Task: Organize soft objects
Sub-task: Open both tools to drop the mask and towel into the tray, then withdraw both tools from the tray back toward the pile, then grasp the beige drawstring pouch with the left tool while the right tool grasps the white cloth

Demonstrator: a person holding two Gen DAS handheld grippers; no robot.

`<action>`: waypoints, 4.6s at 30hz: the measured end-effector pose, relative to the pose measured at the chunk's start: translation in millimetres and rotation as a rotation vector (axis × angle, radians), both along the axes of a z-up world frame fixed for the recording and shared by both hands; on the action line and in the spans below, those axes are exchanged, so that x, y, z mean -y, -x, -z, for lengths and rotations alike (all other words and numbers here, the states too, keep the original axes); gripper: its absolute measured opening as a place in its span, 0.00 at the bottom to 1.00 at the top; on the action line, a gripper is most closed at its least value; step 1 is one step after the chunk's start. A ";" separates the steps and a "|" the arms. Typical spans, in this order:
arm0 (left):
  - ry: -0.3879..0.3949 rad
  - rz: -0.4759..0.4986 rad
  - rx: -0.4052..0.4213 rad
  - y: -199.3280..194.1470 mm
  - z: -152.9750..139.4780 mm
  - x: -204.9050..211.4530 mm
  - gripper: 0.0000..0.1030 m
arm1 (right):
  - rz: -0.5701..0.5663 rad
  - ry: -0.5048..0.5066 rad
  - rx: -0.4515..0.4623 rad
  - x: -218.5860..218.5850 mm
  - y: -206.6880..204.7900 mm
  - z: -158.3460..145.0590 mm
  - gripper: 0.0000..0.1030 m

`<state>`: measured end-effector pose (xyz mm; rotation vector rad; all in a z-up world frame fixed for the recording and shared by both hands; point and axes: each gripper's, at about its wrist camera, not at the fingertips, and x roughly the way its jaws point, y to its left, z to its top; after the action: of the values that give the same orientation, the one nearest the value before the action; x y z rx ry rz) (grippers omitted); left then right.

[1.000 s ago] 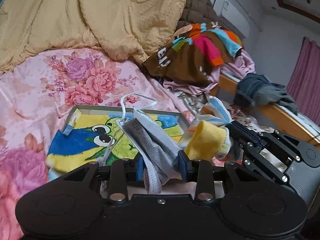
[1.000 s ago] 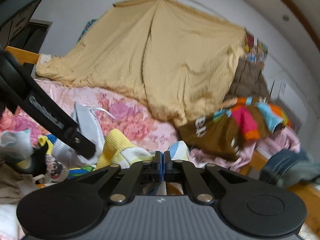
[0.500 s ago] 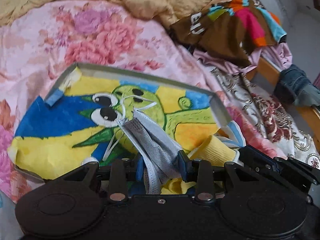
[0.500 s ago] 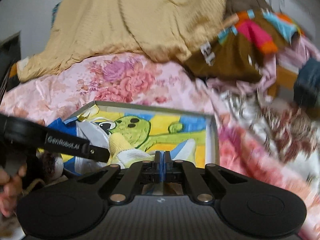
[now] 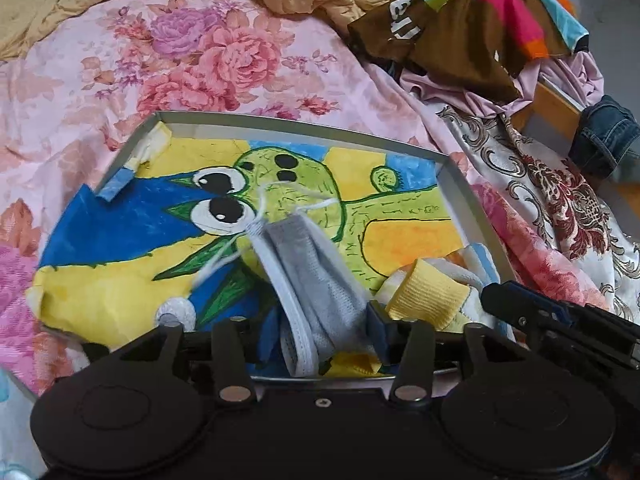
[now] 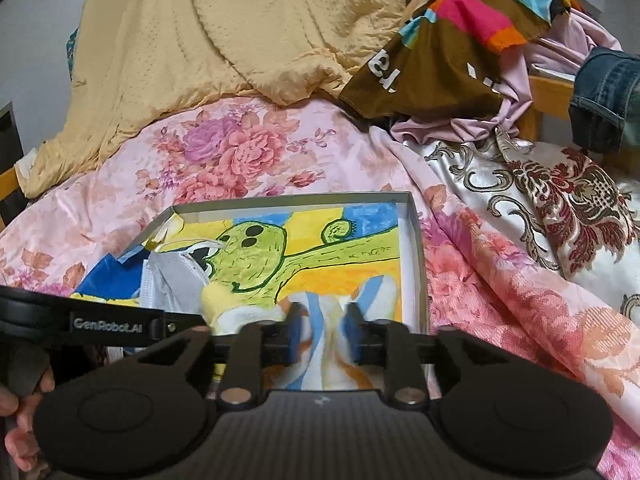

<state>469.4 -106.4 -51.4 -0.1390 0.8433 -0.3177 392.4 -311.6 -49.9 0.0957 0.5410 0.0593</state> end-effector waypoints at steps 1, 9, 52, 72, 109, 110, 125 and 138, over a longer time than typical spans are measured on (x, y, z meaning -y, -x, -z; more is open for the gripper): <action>-0.013 -0.004 0.005 1.9 -2.0 0.0 0.55 | 0.005 -0.004 0.005 1.5 2.0 -0.6 0.46; -0.038 -0.051 0.087 29.5 -22.2 -8.2 0.81 | 0.033 -0.002 0.087 5.2 29.5 -20.1 0.70; -0.034 -0.099 0.417 283.7 -78.9 -102.6 0.99 | 0.059 0.046 0.350 -56.1 246.2 -47.4 1.00; -0.153 0.044 0.324 304.9 -52.2 -136.3 0.99 | -0.145 0.163 0.201 -116.1 266.2 -5.7 1.00; -0.038 0.019 0.296 243.4 -24.3 -162.0 0.99 | -0.341 0.113 0.053 -153.1 224.4 40.8 1.00; -0.034 0.020 0.300 242.1 -25.0 -160.8 0.99 | -0.343 0.112 0.053 -152.9 223.7 41.0 1.00; -0.047 0.138 0.221 190.9 -11.1 -133.5 0.97 | -0.385 0.007 0.030 -146.3 185.9 47.7 1.00; -0.043 0.214 0.128 164.2 -1.0 -136.4 0.49 | -0.456 -0.055 -0.008 -148.2 153.1 59.9 1.00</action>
<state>305.2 30.0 -50.3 0.0125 0.7384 -0.5035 239.3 -163.4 -109.9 0.0243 0.5612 0.5187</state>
